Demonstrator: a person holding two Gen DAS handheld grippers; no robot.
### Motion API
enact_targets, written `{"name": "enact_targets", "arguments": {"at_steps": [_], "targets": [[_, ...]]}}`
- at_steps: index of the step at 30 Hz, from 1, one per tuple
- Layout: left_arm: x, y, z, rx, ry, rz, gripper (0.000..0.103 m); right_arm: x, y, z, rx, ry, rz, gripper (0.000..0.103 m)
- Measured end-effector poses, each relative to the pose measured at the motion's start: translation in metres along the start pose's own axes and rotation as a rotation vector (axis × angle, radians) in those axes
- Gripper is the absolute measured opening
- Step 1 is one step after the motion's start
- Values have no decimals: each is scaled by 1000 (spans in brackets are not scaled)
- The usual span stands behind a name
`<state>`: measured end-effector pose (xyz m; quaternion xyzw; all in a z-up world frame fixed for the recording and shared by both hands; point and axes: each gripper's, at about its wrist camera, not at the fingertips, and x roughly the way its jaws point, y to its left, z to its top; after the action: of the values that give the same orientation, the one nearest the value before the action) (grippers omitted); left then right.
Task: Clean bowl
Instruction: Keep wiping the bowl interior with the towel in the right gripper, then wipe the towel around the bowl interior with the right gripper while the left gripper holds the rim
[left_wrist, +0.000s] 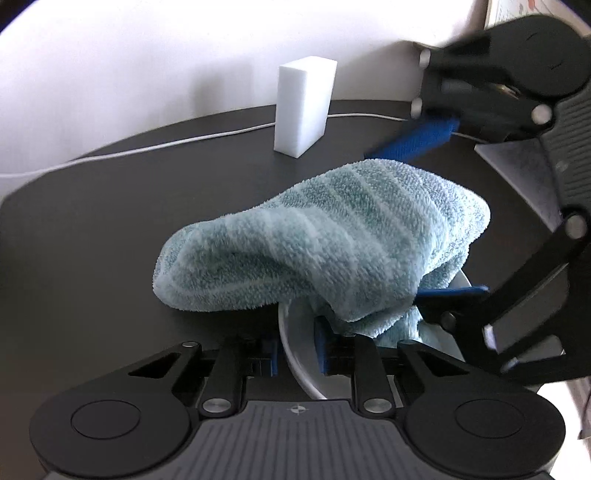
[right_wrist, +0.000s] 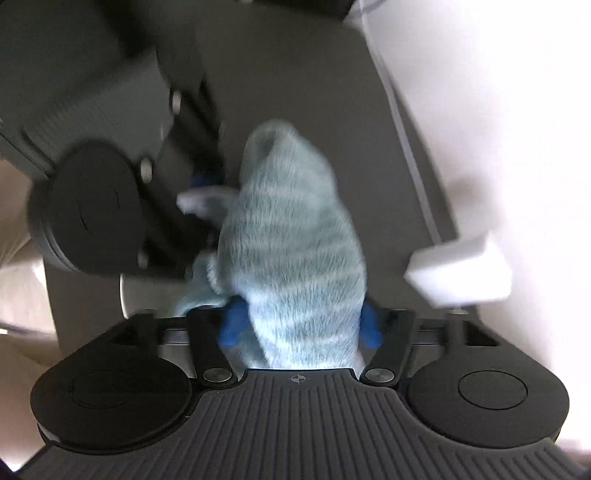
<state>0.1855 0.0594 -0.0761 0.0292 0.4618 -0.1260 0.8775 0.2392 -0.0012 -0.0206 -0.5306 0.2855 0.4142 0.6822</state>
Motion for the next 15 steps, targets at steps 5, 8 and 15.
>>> {"name": "enact_targets", "arguments": {"at_steps": [5, 8, 15], "targets": [[1, -1, 0, 4, -4, -7, 21, -4, 18, -1, -150, -25, -58, 79], [1, -1, 0, 8, -5, -9, 21, -12, 20, -2, -174, -40, -51, 86], [1, -4, 0, 8, -7, 9, 21, 6, 27, -8, -130, 0, -28, 53]]}}
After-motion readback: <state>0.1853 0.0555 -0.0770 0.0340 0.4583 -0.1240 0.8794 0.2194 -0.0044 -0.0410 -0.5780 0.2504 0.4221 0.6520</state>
